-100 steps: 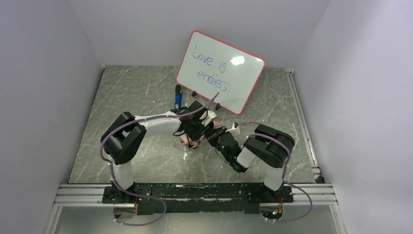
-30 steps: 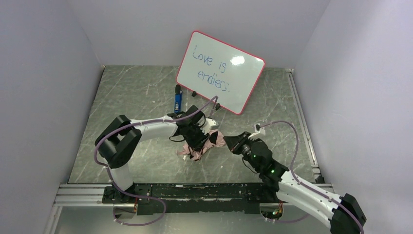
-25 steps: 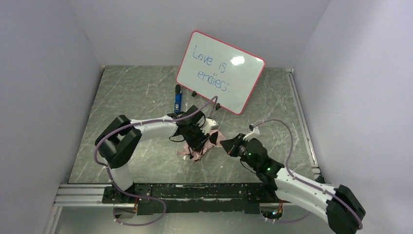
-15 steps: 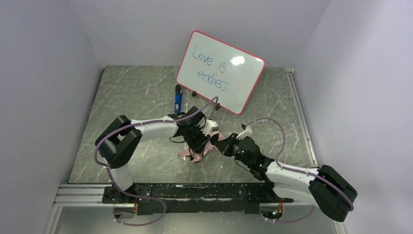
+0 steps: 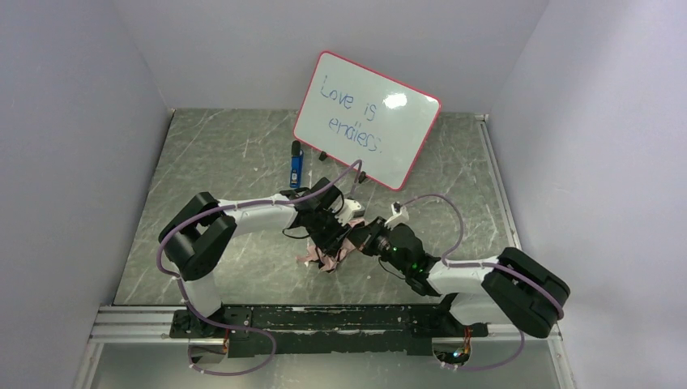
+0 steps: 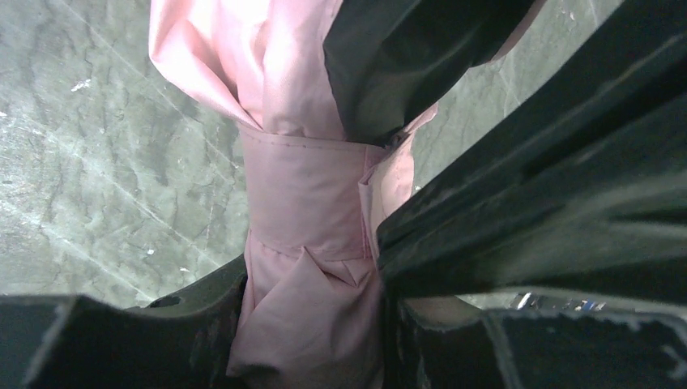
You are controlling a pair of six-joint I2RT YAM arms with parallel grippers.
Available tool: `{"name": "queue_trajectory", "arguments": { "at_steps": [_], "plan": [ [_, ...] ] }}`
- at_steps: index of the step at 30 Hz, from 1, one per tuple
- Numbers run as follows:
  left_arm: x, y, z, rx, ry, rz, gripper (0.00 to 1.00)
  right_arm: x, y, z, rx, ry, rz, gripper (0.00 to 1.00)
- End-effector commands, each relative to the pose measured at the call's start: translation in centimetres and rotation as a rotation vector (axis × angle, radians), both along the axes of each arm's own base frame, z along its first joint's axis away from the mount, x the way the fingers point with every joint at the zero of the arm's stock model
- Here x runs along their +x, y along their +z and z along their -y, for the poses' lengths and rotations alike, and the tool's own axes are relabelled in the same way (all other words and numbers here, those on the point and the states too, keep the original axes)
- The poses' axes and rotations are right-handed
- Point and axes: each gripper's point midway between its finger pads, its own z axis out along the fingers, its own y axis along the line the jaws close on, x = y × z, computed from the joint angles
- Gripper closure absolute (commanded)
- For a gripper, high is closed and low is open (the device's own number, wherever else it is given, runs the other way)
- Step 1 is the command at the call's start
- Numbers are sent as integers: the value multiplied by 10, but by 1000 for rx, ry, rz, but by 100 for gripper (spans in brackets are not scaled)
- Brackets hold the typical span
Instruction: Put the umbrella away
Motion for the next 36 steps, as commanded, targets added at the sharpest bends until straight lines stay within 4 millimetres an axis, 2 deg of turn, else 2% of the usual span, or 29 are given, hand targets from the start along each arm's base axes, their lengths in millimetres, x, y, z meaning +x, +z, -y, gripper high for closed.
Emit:
{"name": "queue_trajectory", "arguments": {
  "at_steps": [1,6,10,18,21,23,26,28,30,32,33,36],
  "plan": [
    [-9,4,10,-38,-16,-31,95,5,21,-17,97,8,30,100],
    [-9,5,12,-42,-20,-29,95,4,3,-23,82,-6,-26,100],
    [-10,5,12,-45,-24,-32,95,4,-24,-19,11,-68,-78,100],
    [-15,7,12,-45,-53,-30,95,12,-83,8,-124,-227,-173,100],
    [-15,8,10,-41,-54,-24,95,11,-101,14,-187,-247,-206,100],
    [-14,8,9,-35,-48,-19,95,10,-106,14,-202,-242,-209,100],
    [-9,9,6,-16,-31,7,95,11,-94,14,-192,-226,-165,100],
    [-4,13,5,-5,-19,26,95,14,-73,15,-198,-210,-95,98],
    [2,19,6,0,-15,51,95,18,-47,18,-225,-198,-14,91],
    [10,23,5,17,-13,82,95,19,-26,27,-271,-209,33,86],
    [13,23,3,31,-14,95,95,19,-8,33,-265,-221,59,84],
    [20,20,-3,72,-17,110,95,11,-1,62,-352,-276,21,81]
  ]
}}
